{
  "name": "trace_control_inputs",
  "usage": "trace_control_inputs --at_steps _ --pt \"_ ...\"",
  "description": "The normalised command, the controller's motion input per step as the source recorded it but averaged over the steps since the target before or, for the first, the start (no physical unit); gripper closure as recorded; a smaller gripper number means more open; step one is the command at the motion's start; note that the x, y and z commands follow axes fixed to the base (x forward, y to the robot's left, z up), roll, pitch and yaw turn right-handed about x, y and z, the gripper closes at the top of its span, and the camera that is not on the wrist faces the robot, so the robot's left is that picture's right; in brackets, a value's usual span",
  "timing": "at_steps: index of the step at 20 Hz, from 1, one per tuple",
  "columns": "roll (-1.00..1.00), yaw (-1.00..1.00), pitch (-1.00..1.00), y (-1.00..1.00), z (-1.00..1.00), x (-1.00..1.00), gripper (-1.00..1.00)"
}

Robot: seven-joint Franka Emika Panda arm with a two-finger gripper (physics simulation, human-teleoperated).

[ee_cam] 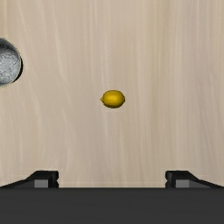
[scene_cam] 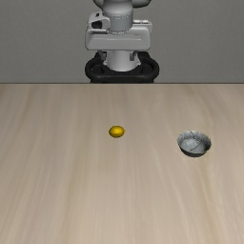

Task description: Pick the lemon and place it on the bowl

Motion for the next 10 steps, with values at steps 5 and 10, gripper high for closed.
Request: trace_control_inputs --at_steps 5,10 --pt "0.0 0.0 0.0 0.2 0.0 0.8 -1.0" --pt "0.0 0.0 0.0 -0.2 -0.6 0.2 -1.0"
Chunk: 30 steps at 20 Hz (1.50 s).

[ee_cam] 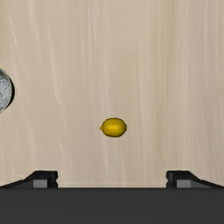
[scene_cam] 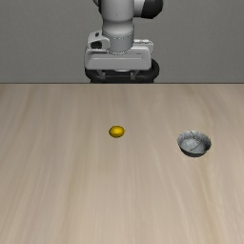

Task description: Pick the lemon and place it on the bowl

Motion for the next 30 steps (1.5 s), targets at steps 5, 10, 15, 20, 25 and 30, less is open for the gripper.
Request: trace_control_inputs --at_steps 5,10,15,20,25,30 --pt "0.0 0.0 0.0 0.0 -1.0 0.0 -1.0" --pt "0.0 0.0 0.0 0.0 -1.0 0.0 -1.0" --pt "0.0 0.0 0.0 0.0 -1.0 0.0 -1.0" --pt "0.0 0.0 0.0 0.0 -0.4 0.0 1.0" --pt "0.0 0.0 0.0 0.0 0.0 0.0 1.0" --pt "0.0 0.0 0.0 0.0 0.0 0.0 1.0"
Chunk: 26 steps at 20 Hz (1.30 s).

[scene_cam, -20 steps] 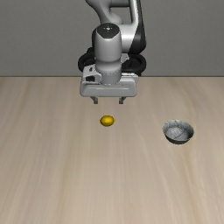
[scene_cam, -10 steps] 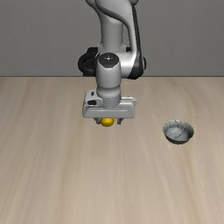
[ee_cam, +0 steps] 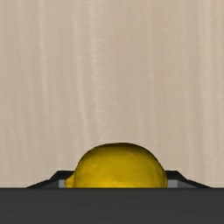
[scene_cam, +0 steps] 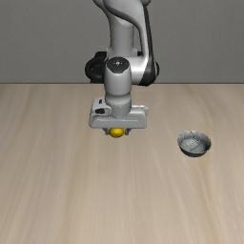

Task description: Pick the lemon and place it on the bowl

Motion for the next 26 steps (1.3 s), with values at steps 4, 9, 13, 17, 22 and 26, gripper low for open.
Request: trace_control_inputs --at_steps 4,9,13,17,22,26 --pt "0.0 0.0 0.0 0.0 1.0 0.0 1.0" --pt "0.0 0.0 0.0 0.0 1.0 0.0 1.0" --pt "0.0 0.0 0.0 1.0 0.0 0.0 1.0" --pt "0.0 0.0 0.0 1.0 0.0 0.0 1.0" --pt "0.0 0.0 0.0 1.0 0.0 0.0 1.0" --pt "0.0 0.0 0.0 1.0 0.0 0.0 1.0"
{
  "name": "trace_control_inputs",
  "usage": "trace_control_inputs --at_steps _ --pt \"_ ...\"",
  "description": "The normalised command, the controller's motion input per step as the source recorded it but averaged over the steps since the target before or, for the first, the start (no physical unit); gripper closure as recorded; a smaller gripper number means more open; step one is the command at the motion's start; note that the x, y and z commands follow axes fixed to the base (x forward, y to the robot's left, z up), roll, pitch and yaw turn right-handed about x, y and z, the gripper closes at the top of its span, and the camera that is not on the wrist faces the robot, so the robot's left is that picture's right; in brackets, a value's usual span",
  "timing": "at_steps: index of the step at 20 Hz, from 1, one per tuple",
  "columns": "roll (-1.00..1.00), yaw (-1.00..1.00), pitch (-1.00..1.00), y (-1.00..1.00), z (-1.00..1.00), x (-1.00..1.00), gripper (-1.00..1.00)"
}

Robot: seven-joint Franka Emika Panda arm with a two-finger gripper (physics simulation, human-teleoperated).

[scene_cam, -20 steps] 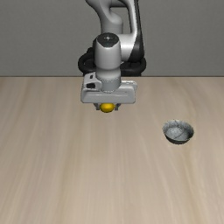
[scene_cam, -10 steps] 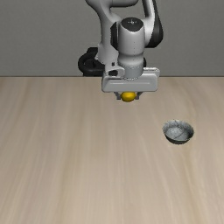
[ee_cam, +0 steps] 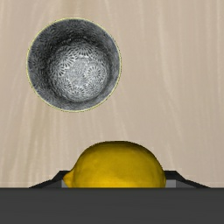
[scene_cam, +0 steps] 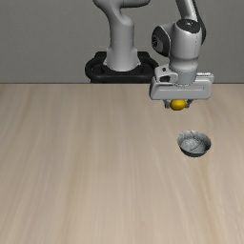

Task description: Pick the lemon and place it on the bowl

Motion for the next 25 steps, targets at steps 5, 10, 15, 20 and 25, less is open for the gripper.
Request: trace_control_inputs --at_steps 5,10,15,20,25 --pt "0.0 0.0 0.0 0.4 0.0 0.6 1.0" --pt "0.0 0.0 0.0 0.0 0.0 1.0 1.0" --pt "0.0 0.0 0.0 0.0 0.0 0.4 -1.0" --pt "0.0 0.0 0.0 0.0 0.0 0.0 -1.0" --pt "0.0 0.0 0.0 0.0 0.0 0.0 -1.0"
